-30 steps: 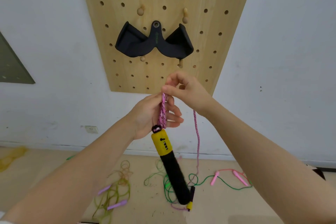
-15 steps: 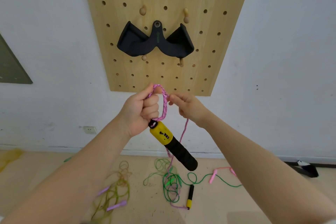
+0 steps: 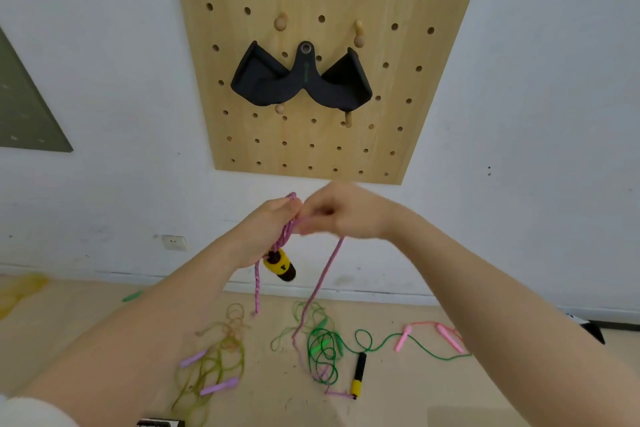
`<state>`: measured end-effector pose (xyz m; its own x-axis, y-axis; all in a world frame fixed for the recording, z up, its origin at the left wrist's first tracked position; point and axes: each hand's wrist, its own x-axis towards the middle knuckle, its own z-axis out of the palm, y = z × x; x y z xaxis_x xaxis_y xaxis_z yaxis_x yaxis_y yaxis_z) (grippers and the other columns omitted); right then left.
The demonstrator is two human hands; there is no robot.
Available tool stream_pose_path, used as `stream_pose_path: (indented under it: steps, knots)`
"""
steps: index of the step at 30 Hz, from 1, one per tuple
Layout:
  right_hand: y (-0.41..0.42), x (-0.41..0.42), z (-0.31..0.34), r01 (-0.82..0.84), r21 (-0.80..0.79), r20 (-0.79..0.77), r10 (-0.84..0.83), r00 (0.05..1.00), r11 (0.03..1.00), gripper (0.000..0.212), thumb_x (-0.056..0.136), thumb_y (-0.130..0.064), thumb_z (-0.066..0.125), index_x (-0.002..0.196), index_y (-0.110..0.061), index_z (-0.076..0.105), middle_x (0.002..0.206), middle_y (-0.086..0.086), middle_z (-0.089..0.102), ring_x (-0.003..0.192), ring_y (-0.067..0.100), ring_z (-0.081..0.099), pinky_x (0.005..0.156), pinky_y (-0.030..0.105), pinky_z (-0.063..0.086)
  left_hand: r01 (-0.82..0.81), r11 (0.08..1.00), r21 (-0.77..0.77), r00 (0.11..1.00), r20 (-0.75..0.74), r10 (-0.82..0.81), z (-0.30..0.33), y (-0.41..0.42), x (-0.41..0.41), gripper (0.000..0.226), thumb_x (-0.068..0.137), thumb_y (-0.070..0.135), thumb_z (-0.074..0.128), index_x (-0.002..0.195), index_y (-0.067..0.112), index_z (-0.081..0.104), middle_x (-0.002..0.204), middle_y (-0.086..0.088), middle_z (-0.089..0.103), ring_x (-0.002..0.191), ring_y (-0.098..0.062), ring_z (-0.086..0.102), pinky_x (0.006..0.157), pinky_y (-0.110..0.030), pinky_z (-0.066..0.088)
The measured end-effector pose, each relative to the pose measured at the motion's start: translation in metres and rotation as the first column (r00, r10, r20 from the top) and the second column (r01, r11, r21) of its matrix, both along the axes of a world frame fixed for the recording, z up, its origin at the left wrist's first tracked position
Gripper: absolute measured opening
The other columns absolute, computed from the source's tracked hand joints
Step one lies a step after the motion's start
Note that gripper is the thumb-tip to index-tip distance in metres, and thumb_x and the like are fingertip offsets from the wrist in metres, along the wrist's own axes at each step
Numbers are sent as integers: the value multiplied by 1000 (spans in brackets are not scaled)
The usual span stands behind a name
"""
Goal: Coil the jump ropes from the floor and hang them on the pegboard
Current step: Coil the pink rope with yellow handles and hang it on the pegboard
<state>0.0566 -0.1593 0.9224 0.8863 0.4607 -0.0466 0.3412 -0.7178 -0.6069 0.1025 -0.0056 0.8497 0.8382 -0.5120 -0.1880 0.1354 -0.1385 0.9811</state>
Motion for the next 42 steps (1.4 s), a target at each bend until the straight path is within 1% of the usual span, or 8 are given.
stream_pose_path:
  steps: [4, 10, 13, 18, 22, 27, 31, 42]
  knots:
    - [-13, 12, -3, 263, 298, 345, -360, 867, 918, 22, 89, -23, 62, 79, -5, 67, 58, 1, 51, 54, 11, 40, 55, 25, 33, 70, 942, -328, 961, -231, -152, 21, -1, -17, 32, 84, 28, 41, 60, 14, 57, 34, 1, 33, 27, -8, 23, 38, -16, 28]
    - [-9, 9, -44, 409, 101, -21, -409, 912, 907, 39, 95, -14, 44, 56, -18, 44, 58, -1, 49, 60, 16, 45, 57, 27, 31, 35, 761, -647, 948, -219, -231, 47, -7, -29, 61, 88, 48, 29, 80, 5, 72, 43, 3, 48, 26, -2, 16, 32, -12, 26]
    - [-5, -4, -62, 185, -370, -66, -225, 972, 910, 20, 96, -16, 42, 78, -15, 49, 88, 10, 63, 90, 25, 55, 67, 25, 28, -7, 831, -556, 991, -117, -70, 53, -9, -26, 40, 99, 28, 31, 109, 3, 60, 90, -4, 72, 33, -3, 39, 45, -15, 41]
    - [3, -22, -25, -81, -429, -105, 40, 994, 900, 32, 93, -25, 54, 121, -10, 53, 76, -9, 45, 77, 13, 43, 67, 21, 29, -61, 997, -40, 993, 100, 64, 31, -10, -14, 28, 99, 24, 44, 124, 12, 51, 133, -5, 54, 94, -11, 66, 70, -22, 55]
    - [0, -26, 11, 3, -4, -34, -3, 999, 1000, 14, 85, -17, 66, 71, -16, 66, 54, -15, 53, 51, 2, 46, 54, 12, 35, -13, 998, 66, 1000, -4, 13, 19, -9, -20, 42, 99, 44, 36, 99, 7, 55, 67, 0, 53, 56, -10, 53, 54, -18, 44]
    - [-20, -11, 13, 285, 438, -70, -283, 956, 853, 30, 83, -21, 68, 60, -13, 51, 50, -8, 43, 46, 3, 41, 54, 22, 42, 252, 966, 63, 966, -82, -246, 27, -20, -28, 89, 78, 73, 1, 123, 15, 52, 115, 1, 63, 89, -24, 67, 82, -32, 52]
    - [-26, 0, -2, 408, 460, -83, -419, 904, 789, 25, 89, -27, 62, 67, -19, 55, 57, -10, 46, 51, 3, 37, 51, 18, 32, 311, 948, -67, 946, -73, -315, 43, -29, -39, 64, 90, 62, 13, 76, 12, 49, 51, 3, 44, 38, -10, 26, 47, -24, 22]
    - [-28, -2, -23, 294, 345, -319, -184, 930, 891, 28, 96, -44, 44, 121, -36, 52, 96, -12, 54, 77, 11, 46, 59, 21, 34, 91, 992, -88, 982, -155, -104, 46, -25, -17, 45, 98, 45, 32, 61, 19, 35, 45, 7, 18, 36, -8, 12, 40, -21, 13]
